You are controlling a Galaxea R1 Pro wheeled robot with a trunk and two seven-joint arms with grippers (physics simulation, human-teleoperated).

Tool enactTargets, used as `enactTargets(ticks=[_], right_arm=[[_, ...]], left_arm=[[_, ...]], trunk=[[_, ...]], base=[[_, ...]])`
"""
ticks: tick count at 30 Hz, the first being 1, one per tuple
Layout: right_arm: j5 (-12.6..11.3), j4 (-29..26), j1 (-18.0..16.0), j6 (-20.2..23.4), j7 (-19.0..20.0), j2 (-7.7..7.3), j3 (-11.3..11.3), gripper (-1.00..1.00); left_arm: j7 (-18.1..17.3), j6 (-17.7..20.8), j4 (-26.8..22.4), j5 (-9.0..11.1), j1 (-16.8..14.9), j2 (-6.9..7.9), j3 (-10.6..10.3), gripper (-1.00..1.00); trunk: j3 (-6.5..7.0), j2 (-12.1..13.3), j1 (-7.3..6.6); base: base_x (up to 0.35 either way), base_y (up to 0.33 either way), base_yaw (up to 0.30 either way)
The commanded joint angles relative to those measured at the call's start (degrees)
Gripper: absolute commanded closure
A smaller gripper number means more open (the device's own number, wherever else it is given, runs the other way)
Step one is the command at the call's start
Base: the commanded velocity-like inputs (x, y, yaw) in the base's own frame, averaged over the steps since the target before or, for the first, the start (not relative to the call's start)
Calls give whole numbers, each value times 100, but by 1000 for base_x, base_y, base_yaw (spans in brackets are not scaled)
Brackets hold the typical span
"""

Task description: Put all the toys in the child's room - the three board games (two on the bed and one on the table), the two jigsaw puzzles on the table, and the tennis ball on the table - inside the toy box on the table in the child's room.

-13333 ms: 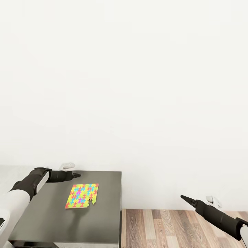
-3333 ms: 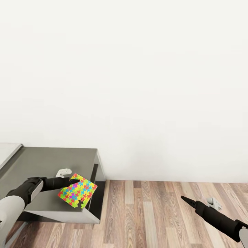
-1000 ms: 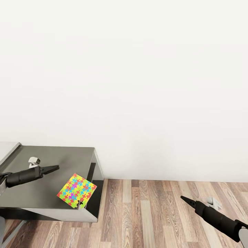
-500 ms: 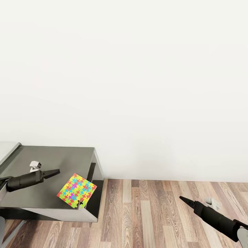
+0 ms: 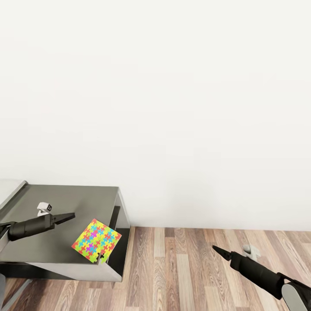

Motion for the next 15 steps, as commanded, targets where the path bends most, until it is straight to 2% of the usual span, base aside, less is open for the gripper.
enactTargets(ticks=[1,6,15], right_arm=[[-16,-3,-3,38,39,0,-7,-100],[-20,-3,7,23,190,0,-6,-100],[-25,-3,44,13,233,0,-27,-100]], left_arm=[[-23,59,0,-8,-4,0,5,-100],[-23,47,0,-8,-4,0,5,-100],[-23,14,0,-8,1,0,5,-100]], trunk=[[0,-10,3],[47,-10,3],[133,-10,3]], base=[[0,0,0],[0,0,0],[0,23,0]])
